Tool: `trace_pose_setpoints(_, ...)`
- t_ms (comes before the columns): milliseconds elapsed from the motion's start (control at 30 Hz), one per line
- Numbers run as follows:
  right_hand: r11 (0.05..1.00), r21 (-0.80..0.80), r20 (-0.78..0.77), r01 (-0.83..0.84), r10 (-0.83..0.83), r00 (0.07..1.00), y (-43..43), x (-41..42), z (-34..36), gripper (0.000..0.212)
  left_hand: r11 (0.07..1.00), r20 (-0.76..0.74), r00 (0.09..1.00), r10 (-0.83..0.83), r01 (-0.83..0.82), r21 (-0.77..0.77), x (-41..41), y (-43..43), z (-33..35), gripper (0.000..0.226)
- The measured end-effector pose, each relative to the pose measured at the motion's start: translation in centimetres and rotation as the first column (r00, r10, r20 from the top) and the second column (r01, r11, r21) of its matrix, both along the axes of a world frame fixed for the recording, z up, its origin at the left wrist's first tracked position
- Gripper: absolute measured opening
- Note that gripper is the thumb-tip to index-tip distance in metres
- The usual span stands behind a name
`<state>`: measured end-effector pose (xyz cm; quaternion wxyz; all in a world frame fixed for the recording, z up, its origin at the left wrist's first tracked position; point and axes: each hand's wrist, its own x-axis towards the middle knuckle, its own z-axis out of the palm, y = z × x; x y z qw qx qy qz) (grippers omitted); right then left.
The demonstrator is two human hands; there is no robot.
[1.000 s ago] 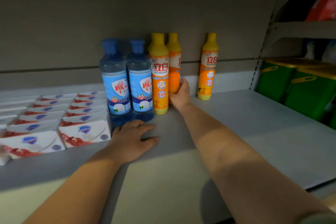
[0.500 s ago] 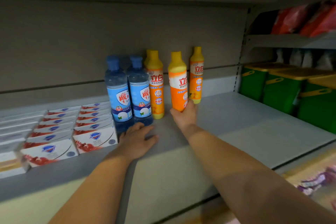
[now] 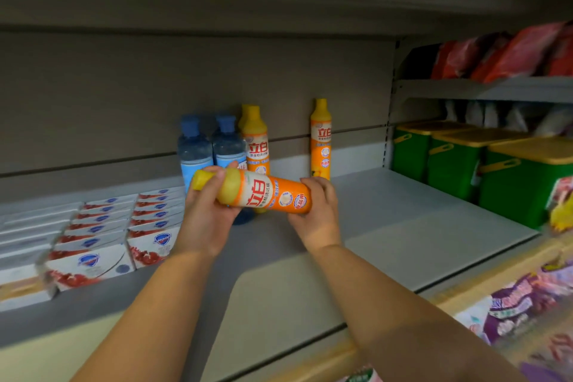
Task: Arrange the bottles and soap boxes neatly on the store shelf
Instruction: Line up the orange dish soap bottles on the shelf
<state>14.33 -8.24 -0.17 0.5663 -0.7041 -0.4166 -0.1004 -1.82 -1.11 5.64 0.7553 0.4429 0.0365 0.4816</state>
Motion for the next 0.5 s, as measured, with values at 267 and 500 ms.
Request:
trace_pose_setpoints(267, 0.954, 0.109, -0.137, -0.279, 0.292, 0.946, 0.7, 0.3, 0.3, 0.086, 0.923, -0.172, 0.962, 0.211, -0.254, -0.289, -1.6, 2.8, -0.1, 0.050)
trace_pose_setpoints(500, 0.891, 0.352, -0.383, -0.287, 0.417, 0.824, 0.2, -0.3, 1.5, 0.037, 0.988, -0.078, 0.990, -0.116, 0.107, -0.112, -2.7, 2.8, -0.9, 0.059)
